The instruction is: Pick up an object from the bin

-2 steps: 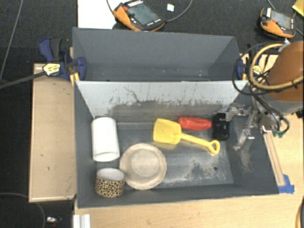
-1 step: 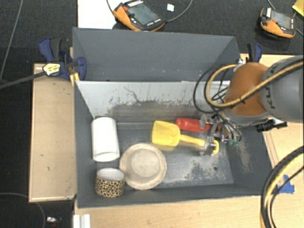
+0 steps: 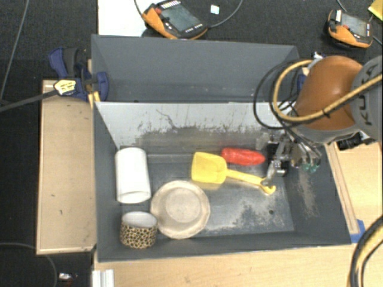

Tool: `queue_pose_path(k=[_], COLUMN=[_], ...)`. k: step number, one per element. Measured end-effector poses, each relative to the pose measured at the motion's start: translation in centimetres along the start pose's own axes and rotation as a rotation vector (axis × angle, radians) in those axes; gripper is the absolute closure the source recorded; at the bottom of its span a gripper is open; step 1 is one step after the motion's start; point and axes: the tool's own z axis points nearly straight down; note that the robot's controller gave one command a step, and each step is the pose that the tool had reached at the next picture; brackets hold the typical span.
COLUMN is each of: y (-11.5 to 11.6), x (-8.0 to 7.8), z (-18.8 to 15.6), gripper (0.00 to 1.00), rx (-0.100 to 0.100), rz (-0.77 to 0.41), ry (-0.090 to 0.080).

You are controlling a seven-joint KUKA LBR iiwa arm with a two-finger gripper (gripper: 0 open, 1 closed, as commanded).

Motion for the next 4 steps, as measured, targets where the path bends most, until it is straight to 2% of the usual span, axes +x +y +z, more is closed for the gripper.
queue_pose_path(k=[1,2,3,4], y=[2.3,2.8,5.6,5.6], x=[-0.5,-1.1,-1.1,-1.1], z=[6.0,8.7,8.4,8.4], gripper=[0.0,0.0,1.0,1.0], rx=[-0.003,0.001,-0.003,-0.003], rz=[0.043,0.095,0.033,0.032], ry=[0.018,-0.017,-0.014,-0.014])
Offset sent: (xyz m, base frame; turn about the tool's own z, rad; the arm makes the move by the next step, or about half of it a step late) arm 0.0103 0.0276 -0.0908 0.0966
